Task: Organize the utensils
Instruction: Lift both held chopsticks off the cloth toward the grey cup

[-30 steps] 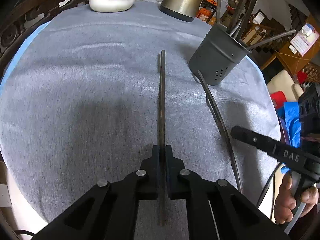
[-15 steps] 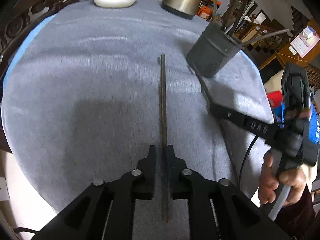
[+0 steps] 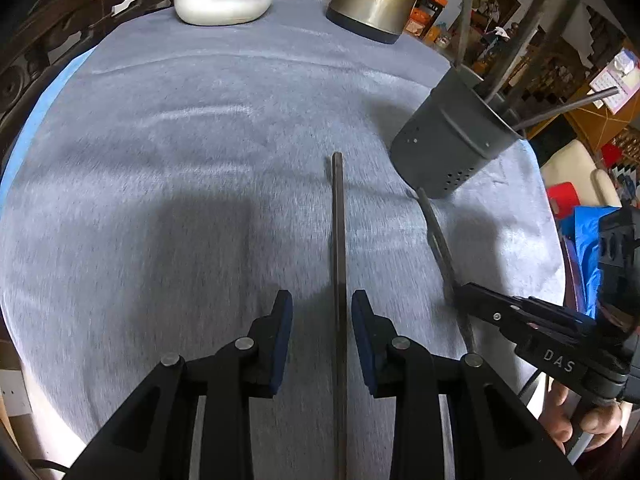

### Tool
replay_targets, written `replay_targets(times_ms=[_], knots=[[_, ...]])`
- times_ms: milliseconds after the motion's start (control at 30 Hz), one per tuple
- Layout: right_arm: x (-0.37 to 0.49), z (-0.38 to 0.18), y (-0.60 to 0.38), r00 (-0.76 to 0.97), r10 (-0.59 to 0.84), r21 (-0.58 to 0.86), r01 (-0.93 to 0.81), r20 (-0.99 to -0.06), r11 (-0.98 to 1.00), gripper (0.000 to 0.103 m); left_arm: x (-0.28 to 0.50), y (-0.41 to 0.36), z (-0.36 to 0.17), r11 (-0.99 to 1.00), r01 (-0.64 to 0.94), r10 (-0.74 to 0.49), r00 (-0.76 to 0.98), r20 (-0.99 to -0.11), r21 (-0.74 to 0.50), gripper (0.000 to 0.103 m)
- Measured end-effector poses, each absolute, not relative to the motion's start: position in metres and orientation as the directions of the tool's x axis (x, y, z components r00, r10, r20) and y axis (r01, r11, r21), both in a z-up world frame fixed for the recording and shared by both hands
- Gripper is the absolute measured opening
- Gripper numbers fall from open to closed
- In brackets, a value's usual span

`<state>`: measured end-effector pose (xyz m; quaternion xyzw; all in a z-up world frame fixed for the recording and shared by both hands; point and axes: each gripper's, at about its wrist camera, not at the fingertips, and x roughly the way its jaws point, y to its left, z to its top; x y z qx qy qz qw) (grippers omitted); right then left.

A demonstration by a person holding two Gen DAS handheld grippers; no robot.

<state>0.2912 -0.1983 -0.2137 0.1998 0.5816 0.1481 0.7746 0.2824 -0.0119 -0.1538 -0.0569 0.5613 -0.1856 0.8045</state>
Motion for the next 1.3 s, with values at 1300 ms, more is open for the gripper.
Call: replay_targets(times_ms=[1300], knots=[[0.338,-0.22,-0.185,0.216,0.39,0.397,-0.01,-0.895,0.918,0.012,0.339,-0.034,-0.169,0.898,0.284,-0.397,0.198,-0.896,-0.335,0.024]])
